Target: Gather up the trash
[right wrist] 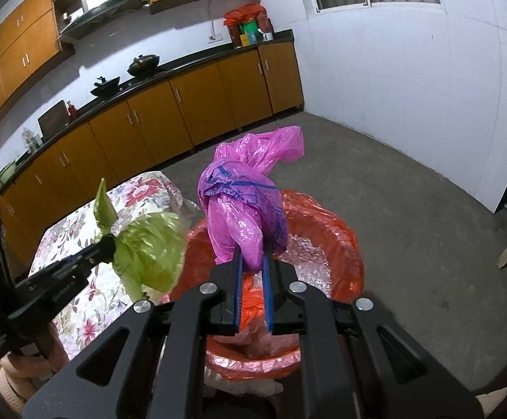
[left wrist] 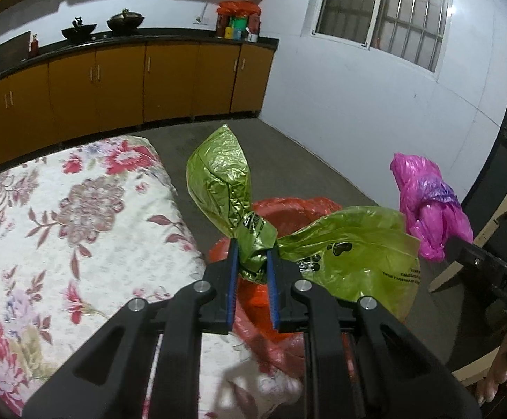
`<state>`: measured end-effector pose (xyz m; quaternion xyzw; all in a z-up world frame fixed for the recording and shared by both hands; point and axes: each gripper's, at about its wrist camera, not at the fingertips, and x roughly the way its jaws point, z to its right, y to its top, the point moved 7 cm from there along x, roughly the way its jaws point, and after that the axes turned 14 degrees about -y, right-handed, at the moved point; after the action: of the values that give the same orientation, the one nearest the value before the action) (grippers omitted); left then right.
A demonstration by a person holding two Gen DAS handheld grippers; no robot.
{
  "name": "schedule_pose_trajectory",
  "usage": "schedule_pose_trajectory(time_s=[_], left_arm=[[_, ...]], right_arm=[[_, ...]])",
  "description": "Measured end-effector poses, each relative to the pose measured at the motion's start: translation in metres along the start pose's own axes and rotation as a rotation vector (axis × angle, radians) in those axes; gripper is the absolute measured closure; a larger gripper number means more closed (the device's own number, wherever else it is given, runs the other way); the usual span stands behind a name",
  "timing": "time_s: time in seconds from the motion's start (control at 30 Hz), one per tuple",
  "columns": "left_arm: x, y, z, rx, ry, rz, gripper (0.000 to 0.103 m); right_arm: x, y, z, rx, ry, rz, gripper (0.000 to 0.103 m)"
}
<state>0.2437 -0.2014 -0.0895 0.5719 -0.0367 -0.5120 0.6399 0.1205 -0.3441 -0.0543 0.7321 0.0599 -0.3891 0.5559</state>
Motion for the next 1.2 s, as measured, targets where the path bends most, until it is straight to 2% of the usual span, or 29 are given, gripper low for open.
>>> schedule_pose_trajectory(time_s=[0.37,0.43,0.5,0.57,0.67,0.73,0.8,0.87,0.97,1.07,1.2], left_arm=[[0.03,-0.003,0.016,0.011,-0.04,-0.041,0.086],[0.036,-0.006,0.016,0.006,-0.044,-0.051,0.084],[0.041,-0.008,0.016,0.0,-0.049,-0.064,0.076],[0.046,-0.012,0.015,-0.005,-0.049,-0.079,0.07],[0.051,-0.019,0.011,-0.01,-0.044,-0.105,0.068],[0.05,-0.021,0.008,-0.017,-0.04,-0.113,0.068],[0.043,-0.022,0.005,-0.02,-0.03,-0.108,0.067],[0.033,-0.021,0.002,-0.014,-0.011,-0.088,0.061],[0.006,-0.018,-0.002,0.001,0.032,-0.03,0.045],[-0.026,-0.017,-0.006,0.005,0.073,0.026,0.034],[-0.068,-0.017,-0.005,0.004,0.119,0.097,0.02]], right_arm=[[0.004,0.001,0.009,0.028,0.014,0.002,0.092],[0.006,0.002,0.01,0.03,0.019,0.001,0.092],[0.008,0.002,0.009,0.028,0.024,-0.002,0.089],[0.01,0.0,0.01,0.027,0.031,-0.013,0.08],[0.006,-0.004,0.013,0.031,0.029,-0.01,0.065],[0.001,-0.006,0.016,0.031,0.023,-0.005,0.063],[-0.003,-0.005,0.018,0.03,0.013,0.003,0.055],[-0.012,-0.003,0.022,0.039,0.004,0.02,0.032],[-0.029,0.001,0.025,0.058,0.008,0.049,0.015],[-0.044,0.003,0.026,0.068,-0.004,0.064,0.005],[-0.06,-0.006,0.015,0.032,-0.015,0.053,0.002]])
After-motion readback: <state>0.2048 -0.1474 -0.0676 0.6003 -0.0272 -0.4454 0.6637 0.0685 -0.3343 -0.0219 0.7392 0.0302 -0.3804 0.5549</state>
